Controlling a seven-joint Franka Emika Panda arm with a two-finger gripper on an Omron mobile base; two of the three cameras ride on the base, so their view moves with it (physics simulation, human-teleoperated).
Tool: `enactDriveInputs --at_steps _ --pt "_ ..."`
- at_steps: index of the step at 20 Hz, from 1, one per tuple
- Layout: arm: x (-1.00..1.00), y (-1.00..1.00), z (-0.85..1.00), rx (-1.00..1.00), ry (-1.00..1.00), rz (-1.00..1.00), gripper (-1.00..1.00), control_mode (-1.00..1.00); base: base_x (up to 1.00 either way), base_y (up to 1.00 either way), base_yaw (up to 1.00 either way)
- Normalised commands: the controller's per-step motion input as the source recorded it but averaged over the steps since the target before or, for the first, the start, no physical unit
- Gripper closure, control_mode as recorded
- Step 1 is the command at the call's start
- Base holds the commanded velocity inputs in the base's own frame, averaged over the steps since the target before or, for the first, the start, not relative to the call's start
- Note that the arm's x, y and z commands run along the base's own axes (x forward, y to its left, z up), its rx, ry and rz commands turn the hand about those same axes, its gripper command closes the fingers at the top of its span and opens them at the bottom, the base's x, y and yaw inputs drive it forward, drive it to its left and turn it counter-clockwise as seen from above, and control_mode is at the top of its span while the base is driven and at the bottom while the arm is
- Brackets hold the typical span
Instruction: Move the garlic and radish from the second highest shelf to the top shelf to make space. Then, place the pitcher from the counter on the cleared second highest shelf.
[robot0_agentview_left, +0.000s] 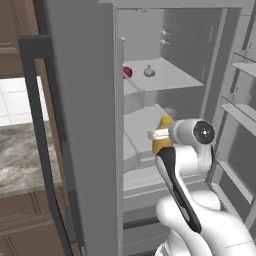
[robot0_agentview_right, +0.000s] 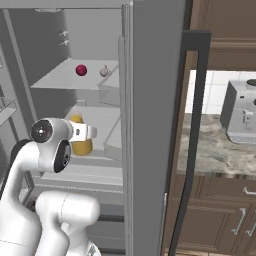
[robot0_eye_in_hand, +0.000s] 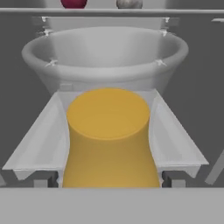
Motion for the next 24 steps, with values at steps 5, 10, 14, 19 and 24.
enactDriveInputs --at_steps 5,10,14,19,24 --pt "0.47 0.0 -0.35 0.0 -0.07 0.04 1.0 -1.0 0.0 0.0 0.0" --pt "0.41 0.0 -0.19 0.0 -0.09 0.03 1.0 -1.0 0.0 0.0 0.0" --pt "0.45 0.0 -0.08 0.0 -0.02 0.01 1.0 -1.0 0.0 0.0 0.0" --pt "0.46 0.03 -0.04 0.0 0.0 0.0 1.0 -1.0 0.0 0.0 0.0" --pt "0.49 0.1 -0.06 0.0 0.0 0.0 1.0 -1.0 0.0 0.0 0.0"
